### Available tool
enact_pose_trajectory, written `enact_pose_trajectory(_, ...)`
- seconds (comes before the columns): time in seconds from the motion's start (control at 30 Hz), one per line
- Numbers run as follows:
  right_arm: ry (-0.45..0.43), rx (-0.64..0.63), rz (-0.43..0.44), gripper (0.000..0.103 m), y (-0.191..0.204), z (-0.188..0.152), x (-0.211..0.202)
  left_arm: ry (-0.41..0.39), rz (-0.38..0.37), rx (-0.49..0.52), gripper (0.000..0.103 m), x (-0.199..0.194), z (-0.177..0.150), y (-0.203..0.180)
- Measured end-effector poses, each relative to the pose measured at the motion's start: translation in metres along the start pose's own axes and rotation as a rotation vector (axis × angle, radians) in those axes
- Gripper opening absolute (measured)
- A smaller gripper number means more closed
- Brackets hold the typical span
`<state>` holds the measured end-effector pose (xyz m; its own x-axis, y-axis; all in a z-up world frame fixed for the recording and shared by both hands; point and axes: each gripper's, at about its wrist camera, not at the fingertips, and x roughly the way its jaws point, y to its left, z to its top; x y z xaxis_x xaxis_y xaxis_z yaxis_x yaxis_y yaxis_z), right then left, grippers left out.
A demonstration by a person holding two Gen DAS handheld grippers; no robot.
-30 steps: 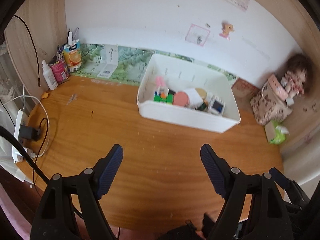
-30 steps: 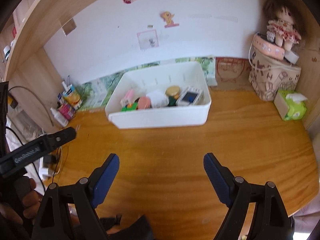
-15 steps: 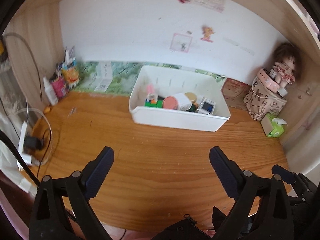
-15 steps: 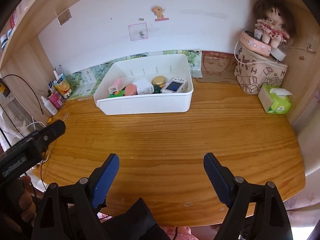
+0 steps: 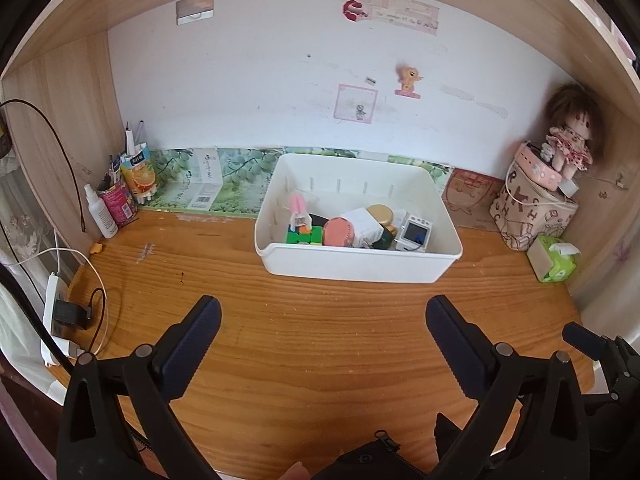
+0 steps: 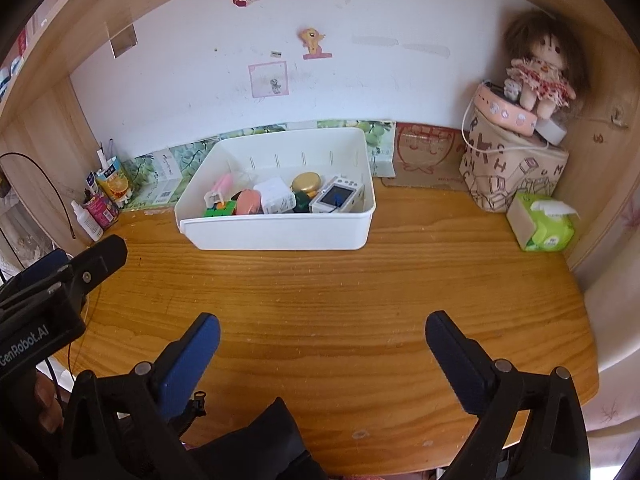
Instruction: Organize rigid objects
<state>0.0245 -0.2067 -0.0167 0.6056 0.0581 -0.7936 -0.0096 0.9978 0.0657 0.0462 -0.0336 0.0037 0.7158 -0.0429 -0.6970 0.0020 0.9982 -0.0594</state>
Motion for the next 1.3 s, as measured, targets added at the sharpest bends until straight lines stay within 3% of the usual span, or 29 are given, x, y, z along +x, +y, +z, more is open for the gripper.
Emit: enact_pose_trajectory(1.3, 0.048, -0.047, 0.021, 0.103, 0.008, -0.002, 0.007, 0.071, 0.010, 0.026, 0.102, 0.009, -0.007, -0.007)
